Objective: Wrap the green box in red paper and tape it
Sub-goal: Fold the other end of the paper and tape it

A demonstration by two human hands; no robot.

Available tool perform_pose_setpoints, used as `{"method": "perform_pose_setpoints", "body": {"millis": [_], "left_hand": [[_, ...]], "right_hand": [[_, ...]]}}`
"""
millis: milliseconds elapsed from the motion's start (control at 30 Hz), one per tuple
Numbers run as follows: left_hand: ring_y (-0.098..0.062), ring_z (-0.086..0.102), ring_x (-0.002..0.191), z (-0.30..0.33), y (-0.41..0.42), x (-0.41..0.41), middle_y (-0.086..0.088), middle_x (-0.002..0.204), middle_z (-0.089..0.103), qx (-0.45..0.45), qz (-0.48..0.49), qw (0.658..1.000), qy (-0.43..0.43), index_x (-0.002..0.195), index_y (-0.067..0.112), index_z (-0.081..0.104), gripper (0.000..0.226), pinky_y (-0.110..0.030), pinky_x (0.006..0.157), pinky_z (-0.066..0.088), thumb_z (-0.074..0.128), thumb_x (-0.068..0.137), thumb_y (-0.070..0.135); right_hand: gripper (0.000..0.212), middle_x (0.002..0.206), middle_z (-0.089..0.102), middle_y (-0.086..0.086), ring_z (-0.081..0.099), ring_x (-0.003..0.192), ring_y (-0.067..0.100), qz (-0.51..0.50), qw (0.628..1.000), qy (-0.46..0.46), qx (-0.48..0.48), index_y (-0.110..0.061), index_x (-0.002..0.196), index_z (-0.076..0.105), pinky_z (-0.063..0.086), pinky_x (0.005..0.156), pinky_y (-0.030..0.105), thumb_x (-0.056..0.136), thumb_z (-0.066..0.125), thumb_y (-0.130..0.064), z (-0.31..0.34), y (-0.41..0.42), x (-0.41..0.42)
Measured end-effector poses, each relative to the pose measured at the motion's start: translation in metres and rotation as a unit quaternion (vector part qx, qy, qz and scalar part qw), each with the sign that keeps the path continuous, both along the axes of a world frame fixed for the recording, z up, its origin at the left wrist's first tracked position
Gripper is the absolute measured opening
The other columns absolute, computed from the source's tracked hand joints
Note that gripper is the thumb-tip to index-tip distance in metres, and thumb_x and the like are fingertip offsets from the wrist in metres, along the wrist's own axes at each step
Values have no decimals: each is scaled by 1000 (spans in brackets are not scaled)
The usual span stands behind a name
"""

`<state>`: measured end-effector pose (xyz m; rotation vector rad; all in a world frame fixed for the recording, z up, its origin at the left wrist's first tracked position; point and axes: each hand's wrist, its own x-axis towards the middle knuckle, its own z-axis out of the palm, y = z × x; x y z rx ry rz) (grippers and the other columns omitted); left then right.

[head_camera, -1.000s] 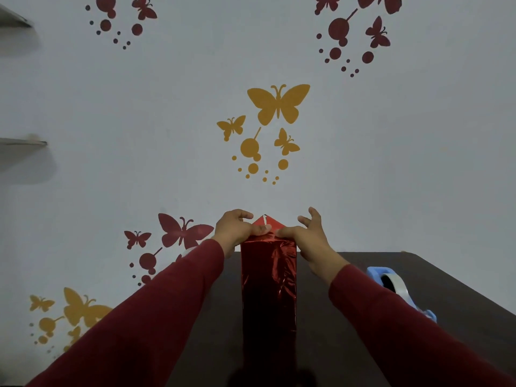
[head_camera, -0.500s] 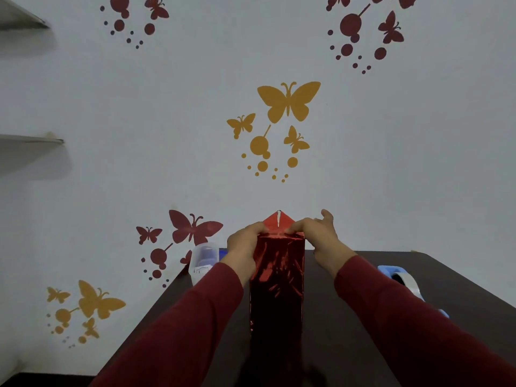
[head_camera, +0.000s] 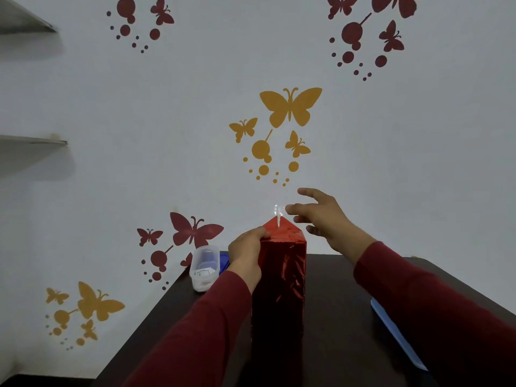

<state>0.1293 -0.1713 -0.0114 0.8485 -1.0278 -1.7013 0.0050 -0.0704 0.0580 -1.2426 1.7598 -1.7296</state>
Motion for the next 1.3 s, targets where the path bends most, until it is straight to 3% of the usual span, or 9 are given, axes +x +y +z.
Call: {"method": "perform_pose_setpoints", "body": {"millis": [200, 300, 367, 567, 800, 967, 1133, 1300], "left_hand": [[-35, 76, 90, 1, 4, 2, -11, 85, 79, -3, -5, 1000, 1, 72, 15, 81, 15, -55, 87, 62, 78, 57, 18], [-36, 75, 91, -1, 3, 2, -12, 88, 79, -12, -4, 1000, 1, 69, 17, 81, 9, -54, 88, 61, 78, 61, 16], [-38, 74, 94, -3, 1, 2, -14, 89, 79, -17, -2, 1000, 0, 68, 17, 80, 6, -53, 88, 61, 77, 63, 14], [-38, 74, 98, -5, -3, 1, -13, 88, 79, -22, -2, 1000, 2, 67, 20, 80, 12, -56, 89, 60, 76, 57, 18], [-38, 74, 95, -5, -4, 0, -11, 85, 78, -17, 8, 1000, 4, 65, 20, 79, 4, -55, 88, 61, 78, 64, 16], [-39, 74, 95, -6, -3, -2, -14, 86, 78, -13, 9, 1000, 12, 66, 18, 79, 6, -56, 86, 61, 77, 63, 14], [-39, 75, 94, -6, -4, -2, -13, 86, 78, -11, 4, 1000, 13, 72, 16, 80, 11, -58, 85, 61, 78, 61, 15], [-35, 74, 96, -5, -4, -2, -10, 87, 79, -11, -3, 1000, 4, 70, 19, 81, 18, -54, 90, 61, 77, 52, 21]], "right_hand": [[47, 91, 78, 4, 63, 70, 14, 28, 994, 2, 103, -17, 124, 57, 39, 55, 24, 84, 80, -10, 14, -18, 7], [17, 79, 72, 3, 56, 63, 13, 20, 990, 3, 141, -13, 93, 67, 36, 49, 21, 81, 79, -7, 15, -27, 6], [12, 76, 68, 2, 55, 59, 12, 6, 987, 2, 160, -10, 86, 70, 35, 47, 20, 79, 79, -6, 13, -32, 5], [24, 75, 68, 7, 53, 52, 11, -28, 985, 13, 169, 0, 96, 77, 37, 47, 19, 72, 77, -5, 8, -41, 2], [6, 51, 63, -1, 47, 40, 7, -49, 987, 3, 156, -4, 78, 75, 38, 44, 18, 73, 77, -8, 2, -45, -5], [9, 55, 61, 2, 44, 41, 8, -56, 986, 5, 159, -4, 75, 73, 37, 44, 19, 69, 79, -8, -1, -49, -9], [26, 68, 61, 7, 42, 41, 11, -78, 980, 48, 175, -6, 79, 68, 34, 40, 20, 60, 85, -9, -5, -55, -12], [38, 80, 62, 9, 53, 52, 16, -95, 972, 94, 194, -8, 81, 61, 39, 41, 18, 56, 88, -17, -6, -59, -10]]}}
